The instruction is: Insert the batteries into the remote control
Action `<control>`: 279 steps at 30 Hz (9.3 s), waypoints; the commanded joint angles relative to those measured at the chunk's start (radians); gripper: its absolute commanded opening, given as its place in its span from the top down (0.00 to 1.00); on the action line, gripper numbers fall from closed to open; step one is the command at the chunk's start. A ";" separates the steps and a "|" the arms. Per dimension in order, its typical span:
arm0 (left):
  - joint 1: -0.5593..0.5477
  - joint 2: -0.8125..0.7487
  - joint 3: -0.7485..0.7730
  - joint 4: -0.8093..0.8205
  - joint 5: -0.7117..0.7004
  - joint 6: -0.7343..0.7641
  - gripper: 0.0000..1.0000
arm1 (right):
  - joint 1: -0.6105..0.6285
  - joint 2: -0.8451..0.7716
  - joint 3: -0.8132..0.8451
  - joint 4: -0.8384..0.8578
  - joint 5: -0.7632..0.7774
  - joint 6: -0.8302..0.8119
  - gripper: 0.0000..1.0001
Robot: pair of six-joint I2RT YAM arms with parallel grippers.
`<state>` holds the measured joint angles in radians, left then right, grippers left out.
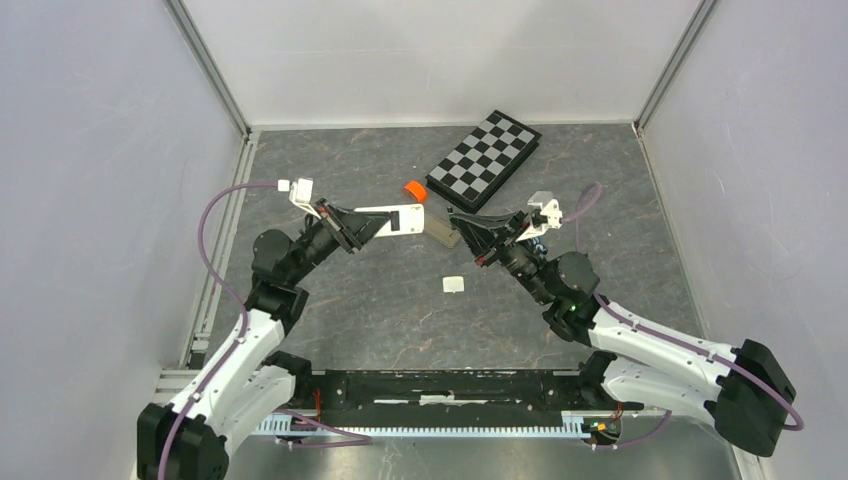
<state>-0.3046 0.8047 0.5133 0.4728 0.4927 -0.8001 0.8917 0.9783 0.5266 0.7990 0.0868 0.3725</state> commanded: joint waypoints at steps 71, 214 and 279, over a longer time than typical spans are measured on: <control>0.554 1.108 0.961 -0.450 -0.896 0.162 0.98 | -0.076 0.407 0.206 -0.409 -0.081 0.051 0.60; 0.723 1.551 1.492 -1.173 -0.776 0.644 0.64 | -0.203 0.526 0.311 -0.635 -0.173 0.190 0.72; 0.860 1.648 1.486 -1.271 -0.615 0.576 0.70 | -0.212 0.536 0.307 -0.632 -0.194 0.226 0.76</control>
<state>0.4686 2.4123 2.0136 -0.7349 -0.1291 -0.1638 0.6849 1.5185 0.8017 0.1482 -0.1051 0.5877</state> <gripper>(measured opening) 0.297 0.245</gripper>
